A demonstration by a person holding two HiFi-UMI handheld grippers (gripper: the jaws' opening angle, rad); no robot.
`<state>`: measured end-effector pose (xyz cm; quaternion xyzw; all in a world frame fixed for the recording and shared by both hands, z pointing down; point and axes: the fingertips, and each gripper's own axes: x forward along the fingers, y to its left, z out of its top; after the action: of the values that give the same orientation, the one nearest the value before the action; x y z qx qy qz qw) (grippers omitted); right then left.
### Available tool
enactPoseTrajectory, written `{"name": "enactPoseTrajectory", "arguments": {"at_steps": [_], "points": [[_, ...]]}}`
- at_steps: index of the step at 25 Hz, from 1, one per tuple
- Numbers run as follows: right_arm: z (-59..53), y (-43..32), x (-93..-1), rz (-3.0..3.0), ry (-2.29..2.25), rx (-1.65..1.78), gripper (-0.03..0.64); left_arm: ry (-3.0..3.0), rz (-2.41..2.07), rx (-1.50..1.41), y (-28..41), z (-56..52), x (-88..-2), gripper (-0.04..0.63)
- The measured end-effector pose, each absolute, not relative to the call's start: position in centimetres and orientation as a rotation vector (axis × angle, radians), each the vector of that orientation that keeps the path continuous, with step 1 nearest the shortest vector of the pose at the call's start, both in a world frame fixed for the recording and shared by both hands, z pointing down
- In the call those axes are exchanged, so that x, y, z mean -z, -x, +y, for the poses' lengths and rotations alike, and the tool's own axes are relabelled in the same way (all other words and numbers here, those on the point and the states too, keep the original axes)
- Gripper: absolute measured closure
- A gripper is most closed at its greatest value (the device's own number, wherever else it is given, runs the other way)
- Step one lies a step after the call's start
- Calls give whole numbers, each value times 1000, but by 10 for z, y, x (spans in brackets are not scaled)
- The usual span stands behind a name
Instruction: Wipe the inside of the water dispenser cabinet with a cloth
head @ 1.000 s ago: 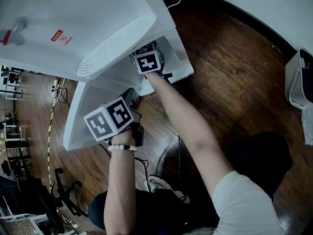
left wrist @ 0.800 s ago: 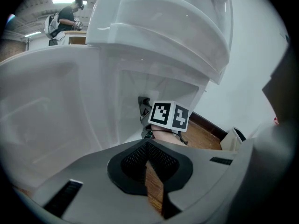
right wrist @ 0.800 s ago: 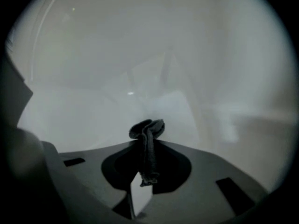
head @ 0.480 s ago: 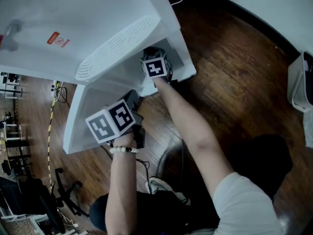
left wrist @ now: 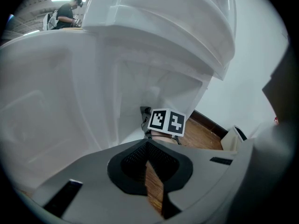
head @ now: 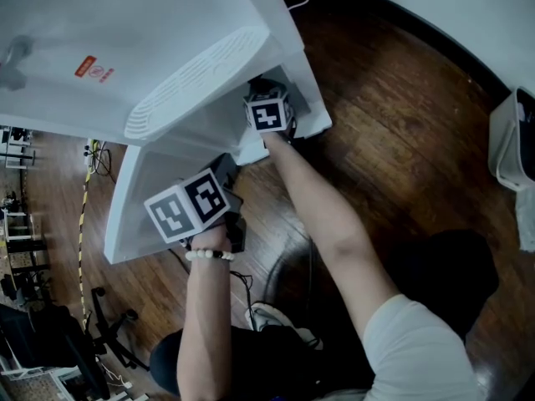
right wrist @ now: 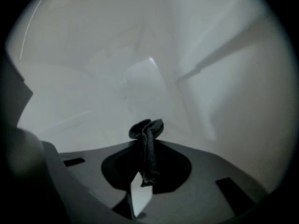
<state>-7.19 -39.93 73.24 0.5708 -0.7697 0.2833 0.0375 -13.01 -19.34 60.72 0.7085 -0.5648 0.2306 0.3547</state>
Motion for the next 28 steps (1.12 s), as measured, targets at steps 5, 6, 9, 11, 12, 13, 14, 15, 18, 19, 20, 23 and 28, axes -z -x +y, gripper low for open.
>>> {"name": "enactPoseTrajectory", "arguments": {"at_steps": [5,6,9,11,12,13,14,15,18,19,20,23,28], "points": [[-403,59,-709,-2376,-1824,-805,555,-1836,-1456,-596,127,-193,-606,598],[-404,58,-699,-2399,-1834,-790,555,-1837,-1458,-596,127,-193,-605,598],[-405,54,-673,-2468,-1847,-748,555,-1840,-1460,-588,125,-194,-604,598],[-404,54,-661,-2491,-1842,-734,555,-1840,-1458,-586,124,-193,-604,598],[-404,54,-656,-2498,-1842,-733,555,-1840,-1455,-587,123,-193,-605,598],[-403,54,-651,-2506,-1843,-732,555,-1840,-1453,-589,122,-193,-605,598],[-403,54,-645,-2517,-1843,-729,555,-1840,-1452,-589,122,-193,-606,598],[-403,54,-638,-2530,-1843,-720,555,-1840,-1452,-588,121,-194,-605,598],[-402,51,-613,-2568,-1851,-678,555,-1843,-1454,-584,120,-194,-603,598],[-402,49,-607,-2577,-1855,-668,555,-1845,-1453,-584,119,-194,-603,598],[-403,48,-602,-2585,-1859,-661,555,-1846,-1453,-584,119,-194,-603,598],[-403,46,-590,-2606,-1868,-646,555,-1844,-1453,-584,120,-194,-603,598],[-403,45,-578,-2625,-1878,-636,555,-1843,-1451,-585,119,-194,-604,598]]}}
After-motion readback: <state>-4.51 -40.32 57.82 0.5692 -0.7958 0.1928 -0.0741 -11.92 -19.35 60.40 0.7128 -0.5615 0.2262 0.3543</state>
